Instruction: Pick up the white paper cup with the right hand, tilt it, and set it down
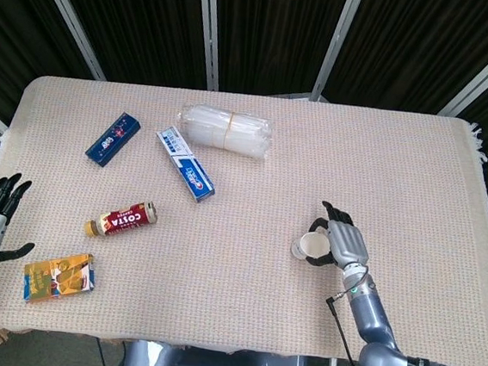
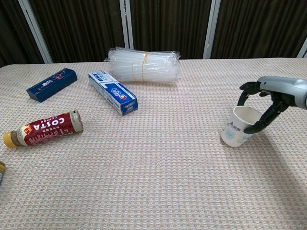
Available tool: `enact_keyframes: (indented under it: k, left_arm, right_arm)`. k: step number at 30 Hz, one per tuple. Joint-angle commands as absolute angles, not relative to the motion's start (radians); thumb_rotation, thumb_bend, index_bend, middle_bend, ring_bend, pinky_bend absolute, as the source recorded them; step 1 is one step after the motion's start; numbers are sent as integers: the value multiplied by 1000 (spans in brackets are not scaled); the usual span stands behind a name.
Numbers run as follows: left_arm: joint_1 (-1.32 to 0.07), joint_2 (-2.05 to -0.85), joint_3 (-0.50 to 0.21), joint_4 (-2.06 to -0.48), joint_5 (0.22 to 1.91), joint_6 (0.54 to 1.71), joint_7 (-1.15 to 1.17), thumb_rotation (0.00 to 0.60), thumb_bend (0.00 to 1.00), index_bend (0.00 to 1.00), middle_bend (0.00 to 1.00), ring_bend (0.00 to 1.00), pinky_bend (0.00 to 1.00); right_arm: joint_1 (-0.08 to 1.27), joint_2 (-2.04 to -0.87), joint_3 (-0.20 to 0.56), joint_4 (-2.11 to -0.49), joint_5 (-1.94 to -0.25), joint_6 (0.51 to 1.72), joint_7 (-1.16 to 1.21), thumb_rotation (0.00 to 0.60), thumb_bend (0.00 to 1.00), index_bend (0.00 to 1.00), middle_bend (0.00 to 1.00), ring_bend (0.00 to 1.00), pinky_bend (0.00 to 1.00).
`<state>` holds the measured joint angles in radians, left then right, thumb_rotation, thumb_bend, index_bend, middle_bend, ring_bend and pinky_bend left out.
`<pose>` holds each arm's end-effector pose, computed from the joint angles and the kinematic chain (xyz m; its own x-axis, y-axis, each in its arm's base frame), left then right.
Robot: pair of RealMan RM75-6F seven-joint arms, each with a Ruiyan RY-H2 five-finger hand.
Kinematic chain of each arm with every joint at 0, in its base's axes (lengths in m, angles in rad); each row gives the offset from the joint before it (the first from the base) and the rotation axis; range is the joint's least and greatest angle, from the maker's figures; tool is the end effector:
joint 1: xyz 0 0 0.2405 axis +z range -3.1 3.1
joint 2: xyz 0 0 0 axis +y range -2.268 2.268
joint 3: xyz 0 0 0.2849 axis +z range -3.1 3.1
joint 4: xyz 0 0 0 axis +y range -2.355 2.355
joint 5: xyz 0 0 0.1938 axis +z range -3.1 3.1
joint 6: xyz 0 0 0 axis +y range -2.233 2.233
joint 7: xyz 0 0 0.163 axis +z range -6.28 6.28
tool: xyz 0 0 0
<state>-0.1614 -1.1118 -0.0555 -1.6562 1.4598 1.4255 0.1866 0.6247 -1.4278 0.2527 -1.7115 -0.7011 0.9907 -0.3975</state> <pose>-0.3151 0.2257 0.1791 0.5257 0.0230 0.8504 0.8502 -0.0497 -0.5242 -0.2172 -0.3525 0.0292 0.1492 -0.4052 0.9020 -0.9834 0.0347 0.1783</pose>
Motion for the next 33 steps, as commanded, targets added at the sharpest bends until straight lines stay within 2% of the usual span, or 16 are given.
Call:
enact_keyframes:
  k: [1,10,12,17,20,22,25,29,33]
  left_arm:
    - [-162,-1112,-55,-1657,1459,1424,188,600,0,0,0,0,0]
    - [-163,-1109,-55,-1661,1457,1422,186,600,0,0,0,0,0]
    - [-163,-1109,-55,-1661,1457,1422,188,600,0,0,0,0,0]
    - [-162,-1109,-55,-1662,1456,1423,189,600,0,0,0,0,0]
    - [-162,-1109,-55,-1662,1457,1424,189,600,0,0,0,0,0]
    - [-162,-1109,-55,-1662,1458,1424,188,600,0,0,0,0,0]
    - [-161,-1109,-54,-1660,1459,1425,186,600,0,0,0,0,0]
    - [-162,-1109,-54,-1659,1460,1424,185,600,0,0,0,0,0]
    - [-162,-1109,-54,-1658,1460,1424,184,600,0,0,0,0,0]
  right_arm:
    - [640,-1420,254,-1686,-664,977,-404,600,188,446,53,0,0]
    - [647,-1376,226,-1641,-611,974,-417,600,188,445,51,0,0]
    - [649,-1368,216,-1636,-606,979,-430,600,187,414,31,0,0]
    - [654,-1350,197,-1646,-602,985,-455,600,179,147,0,0,0]
    - [660,-1347,180,-1656,-606,997,-481,600,176,46,0,0,0]
    - [663,-1352,173,-1659,-609,1005,-492,600,175,29,0,0,0]
    - [665,-1365,165,-1658,-617,1012,-495,600,171,41,0,0,0]
    - [669,-1409,142,-1625,-677,1064,-529,600,140,257,0,0,0]
    - [665,-1467,125,-1576,-749,1125,-550,600,138,284,0,0,0]
